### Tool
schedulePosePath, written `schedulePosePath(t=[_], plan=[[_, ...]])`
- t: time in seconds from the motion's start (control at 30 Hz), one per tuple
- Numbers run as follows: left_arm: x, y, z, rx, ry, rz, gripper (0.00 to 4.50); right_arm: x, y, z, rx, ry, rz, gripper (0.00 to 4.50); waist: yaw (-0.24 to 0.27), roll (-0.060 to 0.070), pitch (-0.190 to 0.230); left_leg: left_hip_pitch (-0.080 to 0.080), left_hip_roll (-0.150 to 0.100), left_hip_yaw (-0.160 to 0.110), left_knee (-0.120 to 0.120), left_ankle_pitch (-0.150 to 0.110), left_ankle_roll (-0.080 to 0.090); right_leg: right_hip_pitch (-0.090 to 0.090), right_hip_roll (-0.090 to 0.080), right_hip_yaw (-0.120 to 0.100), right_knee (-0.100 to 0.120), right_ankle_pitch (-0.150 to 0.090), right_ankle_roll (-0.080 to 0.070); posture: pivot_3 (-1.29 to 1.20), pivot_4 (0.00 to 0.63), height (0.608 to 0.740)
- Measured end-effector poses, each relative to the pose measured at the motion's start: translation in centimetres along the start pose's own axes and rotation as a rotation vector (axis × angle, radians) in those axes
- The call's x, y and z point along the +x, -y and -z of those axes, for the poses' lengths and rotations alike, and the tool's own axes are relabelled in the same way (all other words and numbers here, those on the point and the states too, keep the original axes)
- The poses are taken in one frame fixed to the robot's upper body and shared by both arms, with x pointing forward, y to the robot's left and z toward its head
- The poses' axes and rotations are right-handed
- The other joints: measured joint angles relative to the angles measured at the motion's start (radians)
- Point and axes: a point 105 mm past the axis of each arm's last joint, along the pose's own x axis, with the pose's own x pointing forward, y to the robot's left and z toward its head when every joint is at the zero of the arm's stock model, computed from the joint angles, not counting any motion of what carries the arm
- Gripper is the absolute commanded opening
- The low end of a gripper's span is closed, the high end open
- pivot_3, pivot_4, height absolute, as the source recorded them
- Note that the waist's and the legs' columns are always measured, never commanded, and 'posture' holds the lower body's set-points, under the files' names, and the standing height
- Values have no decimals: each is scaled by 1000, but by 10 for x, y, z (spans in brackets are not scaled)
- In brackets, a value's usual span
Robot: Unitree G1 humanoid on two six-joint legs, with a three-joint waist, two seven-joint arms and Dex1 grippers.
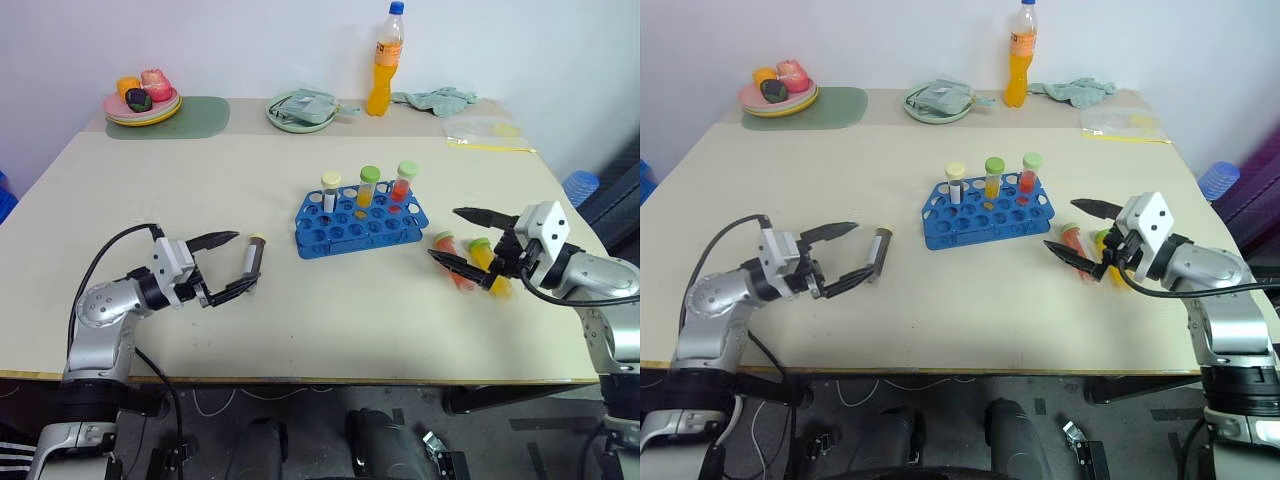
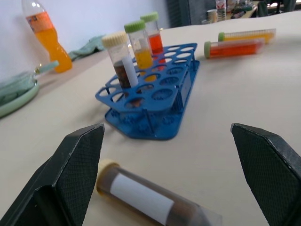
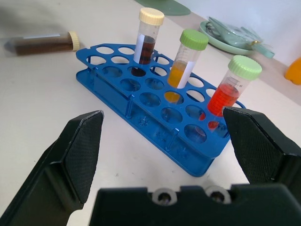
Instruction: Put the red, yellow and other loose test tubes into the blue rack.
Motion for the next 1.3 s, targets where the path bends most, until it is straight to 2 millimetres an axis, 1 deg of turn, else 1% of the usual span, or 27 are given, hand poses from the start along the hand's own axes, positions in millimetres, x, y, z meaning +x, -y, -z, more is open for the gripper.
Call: schedulePosePath(t=[0.33,0.5,0.57,0.7,0.83,0.9,0.97,1.07,1.13,1.17,1.2,1.3], plan=[[9,0,-3,-5,56,-46,4439,4,5,-7,-24,20,0,4500,1,0,0,0,0,0,0,0,0,0,0,0,0,0,0,0,150,740],[15,-14,-14,35,76,-32,4439,2,9,0,-18,10,18,4500,2,0,0,0,0,0,0,0,0,0,0,0,0,0,0,0,150,740],[16,-16,-14,37,75,-36,4439,3,11,0,-22,16,28,4500,-1,0,0,0,0,0,0,0,0,0,0,0,0,0,0,0,150,740],[23,-13,-14,23,95,-38,4439,11,18,-10,-40,53,66,4500,-3,0,0,0,0,0,0,0,0,0,1,0,0,0,1,0,150,740],[34,-7,-15,11,110,1,4439,10,18,-6,-25,37,107,4500,6,0,0,-1,0,0,0,0,0,0,0,0,0,0,1,0,150,740],[44,-10,-19,15,122,29,4439,5,19,-1,3,8,152,4500,11,0,0,-1,-1,0,1,0,0,0,0,0,0,0,1,0,150,740],[54,-17,-28,39,139,54,4439,1,19,3,31,-18,190,4500,7,0,0,-1,-1,0,1,0,0,0,0,0,-1,0,0,0,150,740],[60,-21,-39,68,160,80,4439,-1,22,-1,77,-34,236,4500,-5,1,-1,0,-1,0,1,0,0,0,0,1,0,0,1,0,150,740],[61,-19,-37,63,160,94,4439,-2,24,-2,115,-62,268,4500,-9,2,-1,0,0,0,0,0,1,0,1,1,1,0,1,0,150,740],[61,-18,-35,56,156,97,4439,-1,25,-1,163,-88,282,4500,-10,2,-1,0,0,-1,0,0,1,0,2,1,1,0,0,0,150,740],[60,-16,-33,48,151,101,4439,1,24,2,243,-132,288,4500,-12,2,-1,0,0,0,1,0,1,0,1,1,1,0,0,0,150,740],[59,-11,-27,22,134,117,4439,1,18,6,390,-298,256,4500,-6,2,-1,-1,0,-1,1,0,1,-1,1,1,1,0,-1,0,150,740]])
